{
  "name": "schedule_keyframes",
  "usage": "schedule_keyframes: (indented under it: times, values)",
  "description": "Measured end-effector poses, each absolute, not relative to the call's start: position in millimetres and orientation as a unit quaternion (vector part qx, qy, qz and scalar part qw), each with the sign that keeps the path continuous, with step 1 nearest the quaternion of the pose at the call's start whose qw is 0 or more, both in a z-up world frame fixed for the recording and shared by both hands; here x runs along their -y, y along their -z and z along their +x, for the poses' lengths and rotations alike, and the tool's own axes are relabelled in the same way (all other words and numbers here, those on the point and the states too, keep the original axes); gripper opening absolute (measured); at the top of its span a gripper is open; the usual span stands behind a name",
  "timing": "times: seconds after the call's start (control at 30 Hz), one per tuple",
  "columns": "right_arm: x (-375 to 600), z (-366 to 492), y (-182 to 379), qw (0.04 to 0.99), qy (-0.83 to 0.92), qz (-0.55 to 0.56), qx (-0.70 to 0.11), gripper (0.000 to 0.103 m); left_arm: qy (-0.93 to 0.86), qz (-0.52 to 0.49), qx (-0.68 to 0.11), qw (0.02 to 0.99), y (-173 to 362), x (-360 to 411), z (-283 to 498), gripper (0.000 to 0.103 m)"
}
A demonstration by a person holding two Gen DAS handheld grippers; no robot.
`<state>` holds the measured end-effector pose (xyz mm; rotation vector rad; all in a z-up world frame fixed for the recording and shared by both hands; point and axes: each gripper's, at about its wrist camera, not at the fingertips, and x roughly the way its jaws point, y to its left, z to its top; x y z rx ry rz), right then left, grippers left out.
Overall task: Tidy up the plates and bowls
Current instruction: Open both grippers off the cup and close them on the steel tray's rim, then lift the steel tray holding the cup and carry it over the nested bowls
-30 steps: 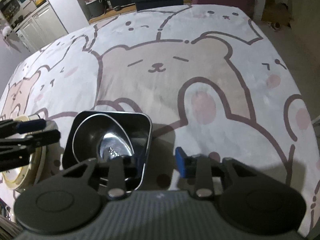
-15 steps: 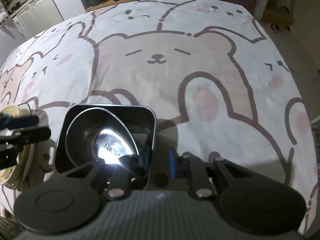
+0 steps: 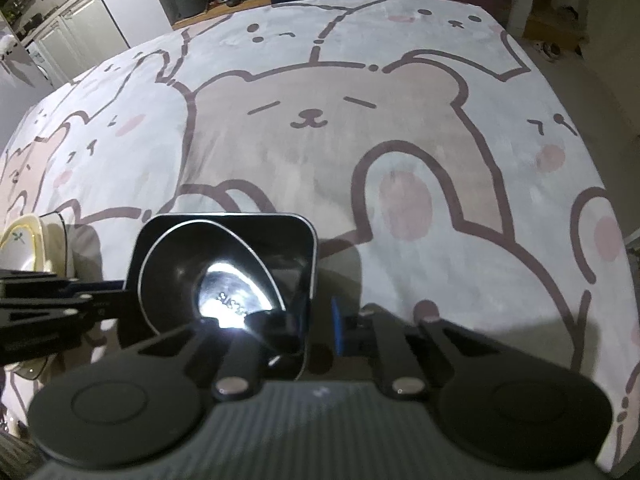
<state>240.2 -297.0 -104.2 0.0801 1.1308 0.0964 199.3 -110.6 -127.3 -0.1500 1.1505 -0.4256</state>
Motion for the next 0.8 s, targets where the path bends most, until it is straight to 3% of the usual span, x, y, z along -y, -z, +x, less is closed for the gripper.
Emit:
schedule_keyframes:
  times: [0.07, 0.8]
  values:
    - [296.3, 239.5, 105.2, 0.842, -0.05, 0.042, -0.535, 0.01, 0.202, -0.077, -0.541, 0.813, 129.2, 111.0, 200.9, 0.011]
    - [292.4, 233.9, 103.7, 0.842, -0.052, 0.039, -0.536, 0.006, 0.196, -0.107, -0.534, 0.815, 123.8, 112.2, 204.6, 0.008]
